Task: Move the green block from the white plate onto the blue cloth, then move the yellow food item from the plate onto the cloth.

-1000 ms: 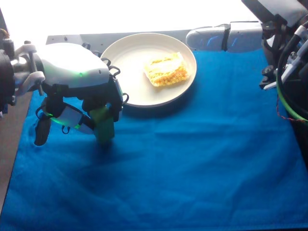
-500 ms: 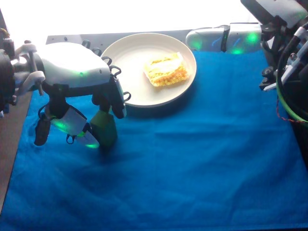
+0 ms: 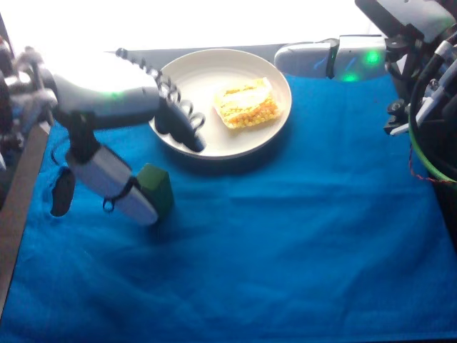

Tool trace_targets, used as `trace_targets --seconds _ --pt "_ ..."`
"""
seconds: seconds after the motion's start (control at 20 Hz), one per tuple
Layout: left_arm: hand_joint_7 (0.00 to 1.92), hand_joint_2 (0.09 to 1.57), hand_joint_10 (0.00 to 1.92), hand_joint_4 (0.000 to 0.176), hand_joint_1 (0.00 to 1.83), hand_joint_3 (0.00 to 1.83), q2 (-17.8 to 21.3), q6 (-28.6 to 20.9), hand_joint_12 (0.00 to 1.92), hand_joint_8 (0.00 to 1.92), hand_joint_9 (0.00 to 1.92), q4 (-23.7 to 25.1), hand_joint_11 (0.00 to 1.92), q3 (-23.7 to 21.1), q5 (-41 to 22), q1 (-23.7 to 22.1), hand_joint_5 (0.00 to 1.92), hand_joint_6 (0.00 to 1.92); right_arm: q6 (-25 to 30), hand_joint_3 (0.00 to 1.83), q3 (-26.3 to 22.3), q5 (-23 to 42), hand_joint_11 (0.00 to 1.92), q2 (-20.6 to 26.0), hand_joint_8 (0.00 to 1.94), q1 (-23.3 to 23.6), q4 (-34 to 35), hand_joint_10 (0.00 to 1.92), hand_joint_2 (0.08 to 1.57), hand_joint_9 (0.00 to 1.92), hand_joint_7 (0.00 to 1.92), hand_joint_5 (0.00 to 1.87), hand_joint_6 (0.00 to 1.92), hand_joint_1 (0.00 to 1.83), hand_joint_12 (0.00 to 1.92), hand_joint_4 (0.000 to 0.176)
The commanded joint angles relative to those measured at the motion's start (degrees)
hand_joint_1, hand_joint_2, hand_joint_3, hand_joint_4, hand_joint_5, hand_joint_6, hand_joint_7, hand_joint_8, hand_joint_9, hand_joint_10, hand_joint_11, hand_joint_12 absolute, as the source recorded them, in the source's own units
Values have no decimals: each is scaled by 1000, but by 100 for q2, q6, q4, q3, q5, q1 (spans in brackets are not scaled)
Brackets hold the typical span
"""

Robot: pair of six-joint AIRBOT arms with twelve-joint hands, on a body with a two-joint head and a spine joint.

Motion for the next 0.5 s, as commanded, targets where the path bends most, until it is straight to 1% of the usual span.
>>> trace_targets --seconds 0.0,0.05,0.1,0.15,0.2,0.25,0.3,0.35,0.4,0.45 --pt "559 821 877 78 675 2 80 -43 1543 147 374 -387 142 1 -511 -162 529 0 31 1 30 693 0 -4 4 47 67 8 705 185 276 153 2 553 728 68" --pt "541 840 803 68 669 0 136 -38 1491 90 349 -515 104 3 -620 -276 486 0 31 1 49 687 0 -3 2 48 42 3 710 166 262 153 0 555 627 66" --pt "510 822 695 54 562 1 168 17 1462 42 342 -623 82 6 -681 -353 382 0 31 1 70 676 0 -3 3 48 11 4 715 139 242 143 1 568 527 66" --pt "486 829 638 80 494 3 220 161 1384 20 306 -782 16 -3 -728 -452 325 0 31 0 98 652 0 -3 5 48 -34 3 719 135 228 144 1 565 554 74" --pt "478 851 521 91 469 0 277 421 1269 7 326 -1038 2 -15 -751 -551 324 0 31 1 131 590 0 -3 11 48 -105 5 734 148 200 131 4 566 685 64" --pt "434 872 294 92 438 0 315 632 1129 1 371 -1222 0 -19 -758 -604 308 0 31 0 155 528 0 -3 6 48 -173 7 731 163 199 126 2 555 745 54" --pt "434 872 294 92 438 0 359 959 1129 1 371 -1561 0 -16 -759 -656 308 0 31 0 187 461 0 -4 6 95 -275 7 731 163 199 126 2 555 745 54" --pt "439 876 54 83 402 1 372 1240 758 4 456 -1814 130 5 -738 -685 290 5 31 0 233 420 0 -6 3 131 -332 5 730 137 170 110 1 543 611 43" --pt "401 864 11 80 416 1 366 1495 558 3 449 -2063 187 56 -667 -724 256 6 31 1 265 284 0 -6 8 204 -441 10 730 85 124 109 4 539 431 41" --pt "326 858 1 76 413 0 352 1632 401 0 382 -2217 223 105 -601 -742 191 0 31 1 299 175 0 -7 5 235 -555 2 733 18 64 115 3 511 240 46"
